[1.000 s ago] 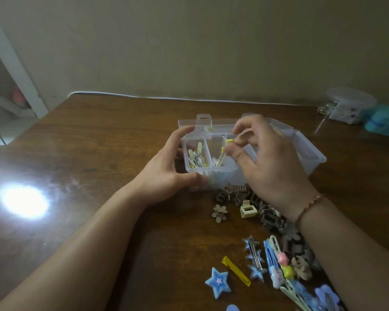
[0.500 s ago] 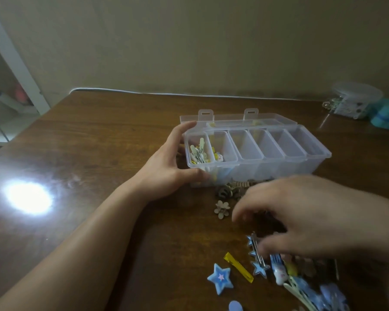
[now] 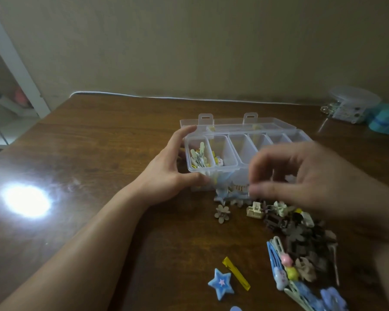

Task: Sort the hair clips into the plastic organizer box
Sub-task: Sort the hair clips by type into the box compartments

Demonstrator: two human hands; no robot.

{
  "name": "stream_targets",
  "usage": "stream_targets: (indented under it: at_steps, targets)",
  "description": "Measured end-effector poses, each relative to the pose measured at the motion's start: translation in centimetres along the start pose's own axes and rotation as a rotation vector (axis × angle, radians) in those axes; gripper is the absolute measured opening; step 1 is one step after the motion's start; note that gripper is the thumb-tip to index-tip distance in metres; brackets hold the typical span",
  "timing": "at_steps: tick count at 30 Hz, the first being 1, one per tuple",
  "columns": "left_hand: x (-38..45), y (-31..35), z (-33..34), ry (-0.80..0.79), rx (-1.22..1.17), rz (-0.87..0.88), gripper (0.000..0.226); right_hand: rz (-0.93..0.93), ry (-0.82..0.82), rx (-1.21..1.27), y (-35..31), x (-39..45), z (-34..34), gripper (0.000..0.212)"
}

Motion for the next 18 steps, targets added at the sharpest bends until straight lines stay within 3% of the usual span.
stream_targets:
  at_steps: [4, 8, 10, 13, 17, 18]
  targets:
    - [-0.1, 0.0, 0.1, -0.011, -0.004, -0.004, 0.099, -0.041, 0.505, 0.012, 1.9, 0.5, -2.8, 0.009]
    - [-0.1, 0.0, 0.1, -0.011, -0.01, -0.002, 0.101, -0.034, 0.756, -0.194, 2.5, 0.6, -3.0, 0.009]
    - [0.0, 0.0, 0.1, -0.004, -0.005, -0.005, 0.101, -0.113, 0.732, -0.371, 1.6, 1.2, -2.4, 0.007]
    - [0.0, 0.0, 0.0, 0.003, -0.007, -0.004, 0.1, -0.226, 0.484, -0.544, 0.9, 1.9, 0.4, 0.011]
    - [0.0, 0.0, 0.0, 0.009, 0.002, -0.003, 0.101, -0.316, 0.426, -0.445, -0.5, 0.5, -0.3, 0.012]
    - [0.0, -0.1, 0.0, 0.01, 0.003, -0.001, 0.099, -0.337, 0.346, -0.406, -1.0, 0.3, -0.3, 0.012]
Point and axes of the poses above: each hand's wrist, its own x-axis towards the middle knuckle, its own z-axis out of the palm, y = z × x, the point moved 8 cm from there along x, towards the middle knuckle, and after that the axes turned 15 degrees about -z, right-handed, at the moved point
